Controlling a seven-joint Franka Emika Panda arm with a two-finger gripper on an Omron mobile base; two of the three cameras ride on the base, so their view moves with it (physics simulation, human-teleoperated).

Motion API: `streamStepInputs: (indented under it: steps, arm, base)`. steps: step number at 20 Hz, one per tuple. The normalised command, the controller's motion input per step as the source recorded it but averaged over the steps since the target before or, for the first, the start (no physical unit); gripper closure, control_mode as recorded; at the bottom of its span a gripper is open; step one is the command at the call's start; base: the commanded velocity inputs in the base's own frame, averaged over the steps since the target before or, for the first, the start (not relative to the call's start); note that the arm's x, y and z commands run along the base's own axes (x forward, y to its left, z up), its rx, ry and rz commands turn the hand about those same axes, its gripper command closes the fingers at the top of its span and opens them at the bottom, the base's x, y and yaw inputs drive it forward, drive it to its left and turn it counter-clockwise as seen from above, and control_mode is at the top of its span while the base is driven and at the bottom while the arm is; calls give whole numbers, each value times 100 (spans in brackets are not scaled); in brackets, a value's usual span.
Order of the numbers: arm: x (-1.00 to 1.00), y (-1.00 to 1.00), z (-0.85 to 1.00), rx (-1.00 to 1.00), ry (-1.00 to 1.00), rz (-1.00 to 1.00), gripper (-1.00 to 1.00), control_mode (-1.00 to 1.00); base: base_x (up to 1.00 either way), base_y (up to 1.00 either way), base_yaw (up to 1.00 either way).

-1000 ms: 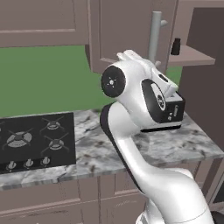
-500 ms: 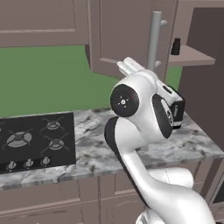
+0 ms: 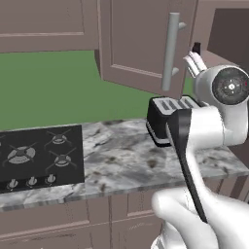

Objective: Move the syrup bottle and shaker from the cabinet to the dining counter.

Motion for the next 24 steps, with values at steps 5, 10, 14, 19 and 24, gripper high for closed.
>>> streamStepInputs:
  steps: [5, 10, 14, 19, 24]
  arm:
    - [1, -54, 0, 52, 0, 17, -100, -100]
    - [26, -59, 0, 51, 0, 19, -100, -100]
    - [50, -39, -6, 43, 0, 18, -100, -100]
    - [64, 4, -27, 21, 0, 23, -100, -100]
    - [57, 32, -26, 11, -6, 27, -100, -100]
  base:
    - [0, 0, 0]
    - [0, 0, 0]
    - [0, 0, 0]
    - [0, 0, 0]
    - [0, 0, 0]
